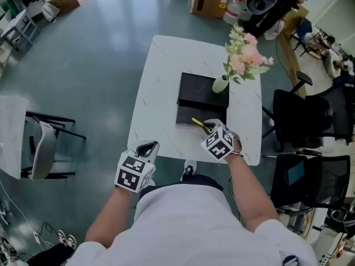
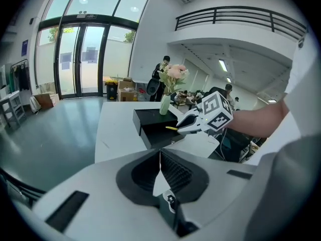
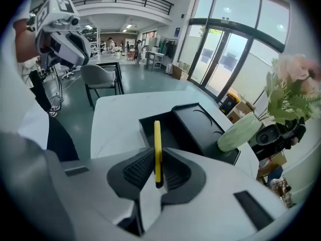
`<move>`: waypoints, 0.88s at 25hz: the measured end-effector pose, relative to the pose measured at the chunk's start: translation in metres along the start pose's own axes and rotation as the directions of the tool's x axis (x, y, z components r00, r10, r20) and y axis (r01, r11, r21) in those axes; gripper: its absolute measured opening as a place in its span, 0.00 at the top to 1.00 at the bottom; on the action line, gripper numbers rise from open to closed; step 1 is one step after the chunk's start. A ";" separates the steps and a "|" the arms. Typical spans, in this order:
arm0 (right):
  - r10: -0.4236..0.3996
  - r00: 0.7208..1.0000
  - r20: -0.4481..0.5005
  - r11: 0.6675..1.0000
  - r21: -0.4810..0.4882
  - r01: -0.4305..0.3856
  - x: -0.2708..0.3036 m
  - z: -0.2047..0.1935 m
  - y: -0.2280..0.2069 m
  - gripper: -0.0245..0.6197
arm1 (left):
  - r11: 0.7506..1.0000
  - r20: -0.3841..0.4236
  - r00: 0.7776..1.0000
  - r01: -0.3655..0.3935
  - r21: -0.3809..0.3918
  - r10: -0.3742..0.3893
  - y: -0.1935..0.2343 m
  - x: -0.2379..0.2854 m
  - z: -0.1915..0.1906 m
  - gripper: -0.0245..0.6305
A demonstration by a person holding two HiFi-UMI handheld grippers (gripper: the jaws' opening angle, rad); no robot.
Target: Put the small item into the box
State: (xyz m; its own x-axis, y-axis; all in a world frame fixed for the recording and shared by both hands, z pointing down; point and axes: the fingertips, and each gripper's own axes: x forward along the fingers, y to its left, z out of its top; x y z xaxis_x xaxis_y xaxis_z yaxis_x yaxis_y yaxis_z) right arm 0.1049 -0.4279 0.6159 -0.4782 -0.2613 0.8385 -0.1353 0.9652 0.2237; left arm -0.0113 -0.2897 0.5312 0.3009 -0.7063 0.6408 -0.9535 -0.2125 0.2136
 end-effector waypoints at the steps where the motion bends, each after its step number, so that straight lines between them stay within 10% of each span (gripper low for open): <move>1: 0.008 1.000 0.005 1.000 -0.011 -0.008 0.003 -0.002 -0.006 0.87 | 1.000 0.002 1.000 -0.011 -0.007 0.011 -0.001 0.006 0.005 0.94; 12: 0.042 0.994 -0.104 0.944 -0.323 -0.074 0.069 -0.026 -0.047 0.87 | 0.984 -0.005 0.989 -0.146 -0.101 0.146 -0.015 0.030 0.023 0.94; 22: 0.091 0.990 -0.106 0.929 -0.349 -0.123 0.084 -0.026 -0.048 0.86 | 0.967 -0.027 0.978 -0.208 -0.149 0.206 -0.021 0.025 0.015 0.94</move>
State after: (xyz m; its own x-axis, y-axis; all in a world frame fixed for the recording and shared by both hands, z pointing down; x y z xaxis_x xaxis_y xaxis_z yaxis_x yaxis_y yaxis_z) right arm 0.0941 -0.4960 0.6889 -0.3942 -0.1698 0.9032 0.2357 0.9312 0.2780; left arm 0.0162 -0.3129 0.5321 0.0980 -0.7161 0.6911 -0.9822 0.0420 0.1829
